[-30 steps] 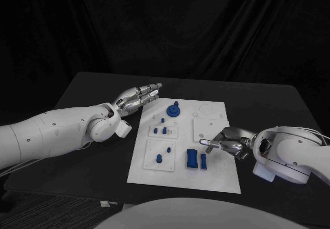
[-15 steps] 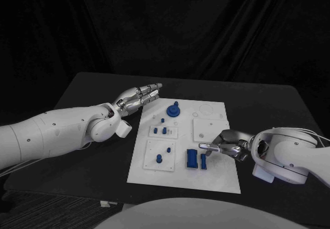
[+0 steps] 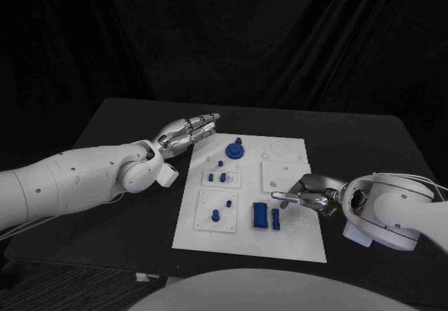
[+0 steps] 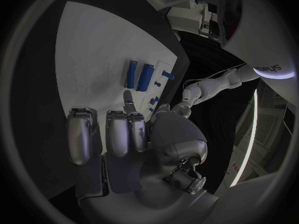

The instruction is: Assemble the parts on the task board

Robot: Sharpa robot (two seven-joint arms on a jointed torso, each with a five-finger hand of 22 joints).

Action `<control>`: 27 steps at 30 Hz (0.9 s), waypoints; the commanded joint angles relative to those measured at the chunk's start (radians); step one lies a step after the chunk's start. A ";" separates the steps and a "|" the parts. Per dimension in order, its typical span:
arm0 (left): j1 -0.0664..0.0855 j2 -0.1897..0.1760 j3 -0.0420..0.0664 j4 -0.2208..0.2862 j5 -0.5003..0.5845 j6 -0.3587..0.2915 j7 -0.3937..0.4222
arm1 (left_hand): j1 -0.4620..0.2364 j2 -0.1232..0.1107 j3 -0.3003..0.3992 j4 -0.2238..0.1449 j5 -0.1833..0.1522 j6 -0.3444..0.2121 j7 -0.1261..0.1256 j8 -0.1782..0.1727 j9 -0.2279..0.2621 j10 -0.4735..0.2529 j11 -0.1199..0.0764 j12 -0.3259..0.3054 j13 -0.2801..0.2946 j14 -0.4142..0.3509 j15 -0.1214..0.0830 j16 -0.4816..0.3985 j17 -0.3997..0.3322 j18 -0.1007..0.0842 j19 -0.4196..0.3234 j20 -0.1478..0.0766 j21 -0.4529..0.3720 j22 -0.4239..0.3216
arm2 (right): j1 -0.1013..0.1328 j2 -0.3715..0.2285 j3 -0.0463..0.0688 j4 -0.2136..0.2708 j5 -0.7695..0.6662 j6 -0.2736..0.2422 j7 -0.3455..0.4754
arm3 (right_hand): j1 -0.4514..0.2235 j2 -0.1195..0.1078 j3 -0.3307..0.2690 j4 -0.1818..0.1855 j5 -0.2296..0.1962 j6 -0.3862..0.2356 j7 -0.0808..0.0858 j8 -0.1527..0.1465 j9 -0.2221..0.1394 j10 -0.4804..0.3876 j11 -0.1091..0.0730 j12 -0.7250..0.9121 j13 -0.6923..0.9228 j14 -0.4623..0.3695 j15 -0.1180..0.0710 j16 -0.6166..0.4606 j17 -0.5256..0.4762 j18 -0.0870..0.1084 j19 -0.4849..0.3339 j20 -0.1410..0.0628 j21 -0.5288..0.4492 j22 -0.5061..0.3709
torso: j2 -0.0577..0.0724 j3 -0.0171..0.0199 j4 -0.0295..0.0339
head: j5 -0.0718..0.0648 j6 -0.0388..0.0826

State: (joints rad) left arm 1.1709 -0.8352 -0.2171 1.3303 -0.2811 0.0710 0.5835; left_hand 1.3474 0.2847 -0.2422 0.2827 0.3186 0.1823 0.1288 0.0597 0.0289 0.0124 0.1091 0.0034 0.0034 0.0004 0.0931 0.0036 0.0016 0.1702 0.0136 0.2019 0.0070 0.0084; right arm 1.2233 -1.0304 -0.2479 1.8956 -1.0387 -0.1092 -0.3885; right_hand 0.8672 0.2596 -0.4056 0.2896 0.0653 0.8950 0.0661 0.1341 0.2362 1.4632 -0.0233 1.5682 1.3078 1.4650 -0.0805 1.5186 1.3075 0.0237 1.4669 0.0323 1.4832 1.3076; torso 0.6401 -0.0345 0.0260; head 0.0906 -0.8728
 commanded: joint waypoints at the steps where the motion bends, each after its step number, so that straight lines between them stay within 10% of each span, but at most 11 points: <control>1: -0.002 0.002 0.001 0.001 0.000 0.010 0.017 | 0.009 0.001 0.008 0.000 0.005 0.002 0.006 0.007 0.001 0.000 0.004 0.001 0.001 0.000 0.009 -0.004 -0.002 0.008 0.001 0.008 0.006 0.001 | -0.003 0.003 0.000 0.001 -0.024 -0.036 0.011 | 0.006 0.003 -0.004 0.000 0.005 0.008 0.001 0.004 -0.002 0.108 -0.005 0.003 0.263 0.069 -0.007 0.005 0.039 -0.001 0.060 -0.007 0.001 0.234 | 0.000 0.0002 0.0003 | -0.001 0.000; 27: -0.004 0.005 0.001 -0.004 0.000 0.013 0.012 | 0.014 0.002 0.011 -0.002 0.011 0.000 0.007 0.006 0.001 0.000 0.005 0.001 0.001 0.000 0.010 -0.004 -0.002 0.007 0.001 0.009 0.006 0.001 | -0.019 0.025 0.000 -0.006 -0.026 0.015 0.002 | 0.007 0.005 -0.009 0.001 0.006 -0.001 -0.002 -0.005 -0.008 0.108 -0.006 0.003 0.263 0.069 -0.008 0.005 0.042 -0.001 0.060 -0.007 0.002 0.234 | 0.000 0.0000 -0.0001 | 0.000 0.000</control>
State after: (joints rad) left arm 1.1684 -0.8312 -0.2171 1.3255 -0.2811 0.0738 0.5831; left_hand 1.3513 0.2886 -0.2365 0.2828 0.3254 0.1822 0.1288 0.0597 0.0287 0.0124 0.1091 0.0034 0.0033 -0.0033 0.0967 0.0036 0.0009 0.1702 0.0136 0.2019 0.0070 0.0082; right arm 1.2093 -1.0065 -0.2476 1.8888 -1.0578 -0.1159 -0.3829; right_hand 0.8673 0.2594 -0.4083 0.2923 0.0653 0.8949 0.0662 0.1342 0.2296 1.4632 -0.0233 1.5682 1.3075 1.4650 -0.0804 1.5187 1.3075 0.0237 1.4669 0.0323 1.4832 1.3073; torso 0.6406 -0.0346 0.0266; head 0.0897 -0.8728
